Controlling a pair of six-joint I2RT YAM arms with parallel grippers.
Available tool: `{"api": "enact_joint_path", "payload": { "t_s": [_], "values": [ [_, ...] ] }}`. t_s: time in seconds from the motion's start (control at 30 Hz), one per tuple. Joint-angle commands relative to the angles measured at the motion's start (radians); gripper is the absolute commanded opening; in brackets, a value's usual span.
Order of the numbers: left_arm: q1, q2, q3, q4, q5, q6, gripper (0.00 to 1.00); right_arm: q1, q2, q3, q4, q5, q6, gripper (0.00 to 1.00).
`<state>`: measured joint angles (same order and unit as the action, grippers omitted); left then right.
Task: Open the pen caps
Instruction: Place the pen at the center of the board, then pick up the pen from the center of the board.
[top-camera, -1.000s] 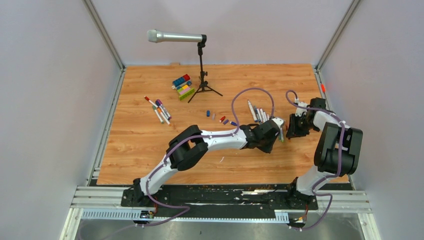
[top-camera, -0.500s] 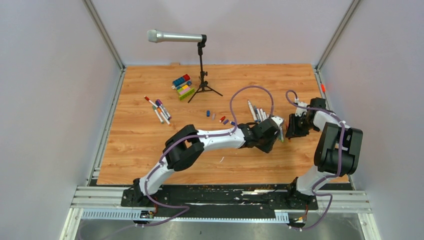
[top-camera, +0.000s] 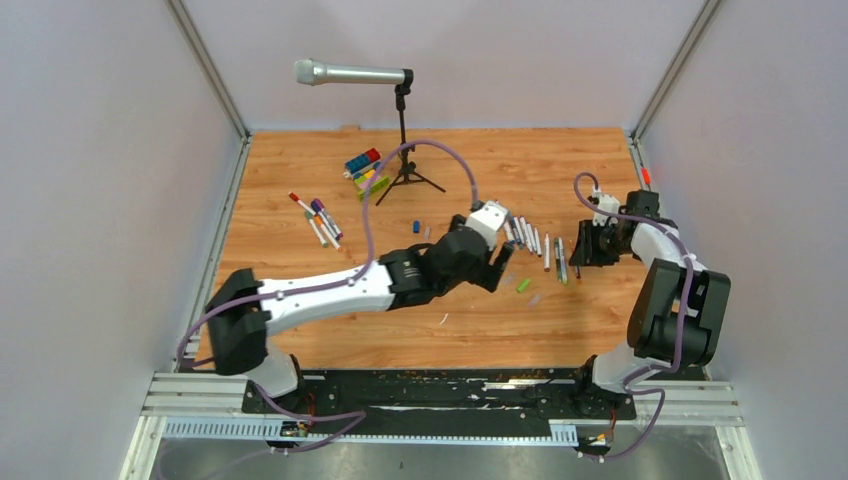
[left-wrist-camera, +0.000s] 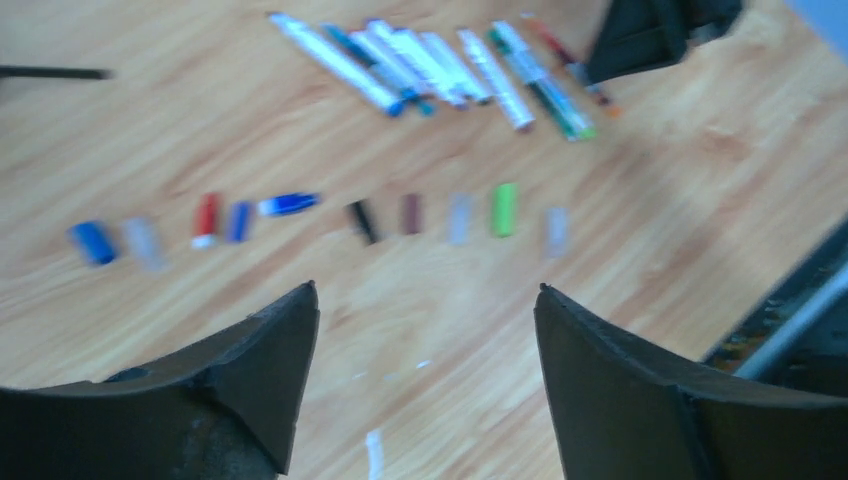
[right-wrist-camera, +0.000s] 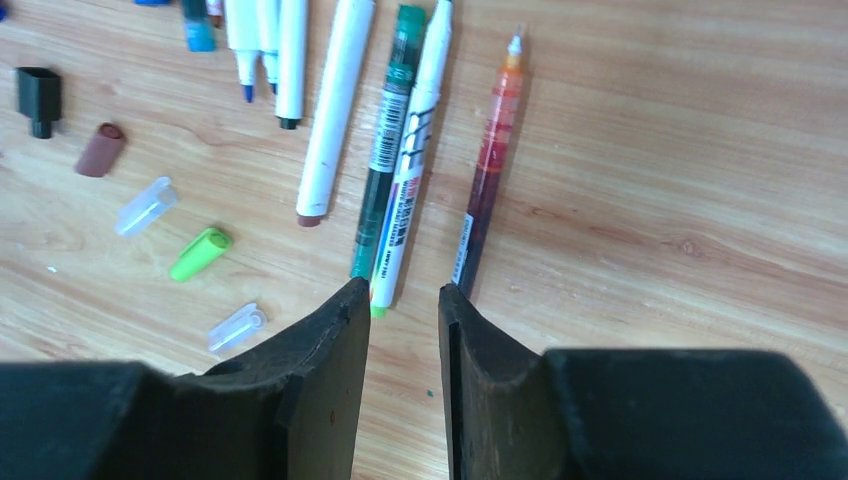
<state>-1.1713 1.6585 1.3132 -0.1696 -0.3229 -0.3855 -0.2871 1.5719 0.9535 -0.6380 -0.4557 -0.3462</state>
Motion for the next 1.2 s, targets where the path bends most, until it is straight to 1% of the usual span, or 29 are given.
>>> {"api": "enact_joint_path", "payload": {
  "t_s": [0.0,0.03,0.07,0.17,0.27,0.33,0.4,0.47,0.53,0.6,0.7,0.9,0.97,1.03,1.17],
  "values": [
    [0.024,-0.201,-0.194,0.042,-0.307,0.080,0.98,-0.012,-0.060,0.049,-0.027,-0.099,-0.068,0.33],
    [0.042,-0.239,-0.242,0.042,-0.331,0.081,1.00,-0.015,-0.068,0.050,-0.032,-0.117,-0.077,0.33],
    [0.073,-0.282,-0.284,0.040,-0.320,0.081,1.00,-0.014,-0.076,0.050,-0.037,-0.142,-0.085,0.33],
    [0.209,-0.406,-0.406,0.040,-0.205,0.030,1.00,-0.018,-0.112,0.044,-0.044,-0.216,-0.117,0.33],
    [0.360,-0.526,-0.533,0.082,-0.078,-0.013,1.00,-0.018,-0.151,0.040,-0.062,-0.309,-0.163,0.33],
    [0.464,-0.594,-0.599,0.103,-0.023,-0.046,1.00,-0.018,-0.170,0.037,-0.079,-0.367,-0.189,0.34],
    [0.561,-0.639,-0.649,0.110,0.022,-0.081,1.00,-0.019,-0.183,0.034,-0.085,-0.404,-0.207,0.34],
    [0.661,-0.656,-0.686,0.109,0.101,-0.121,1.00,-0.019,-0.190,0.031,-0.088,-0.423,-0.215,0.34],
    [0.775,-0.646,-0.704,0.111,0.177,-0.158,1.00,-0.020,-0.189,0.032,-0.090,-0.426,-0.219,0.34],
    [0.861,-0.621,-0.714,0.111,0.238,-0.191,1.00,-0.020,-0.185,0.032,-0.093,-0.428,-0.221,0.34],
    [0.944,-0.575,-0.716,0.111,0.285,-0.228,0.99,-0.019,-0.185,0.032,-0.095,-0.432,-0.223,0.34],
    [1.040,-0.447,-0.667,0.062,0.283,-0.264,0.97,-0.019,-0.186,0.032,-0.095,-0.438,-0.223,0.34],
    [1.064,-0.392,-0.639,0.050,0.287,-0.267,0.95,-0.020,-0.185,0.031,-0.095,-0.440,-0.226,0.34],
    [1.083,-0.338,-0.602,0.032,0.283,-0.261,0.90,-0.019,-0.184,0.031,-0.095,-0.441,-0.225,0.34],
    [1.092,-0.258,-0.528,0.002,0.240,-0.237,0.89,-0.019,-0.184,0.032,-0.097,-0.442,-0.227,0.34]
  ]
}}
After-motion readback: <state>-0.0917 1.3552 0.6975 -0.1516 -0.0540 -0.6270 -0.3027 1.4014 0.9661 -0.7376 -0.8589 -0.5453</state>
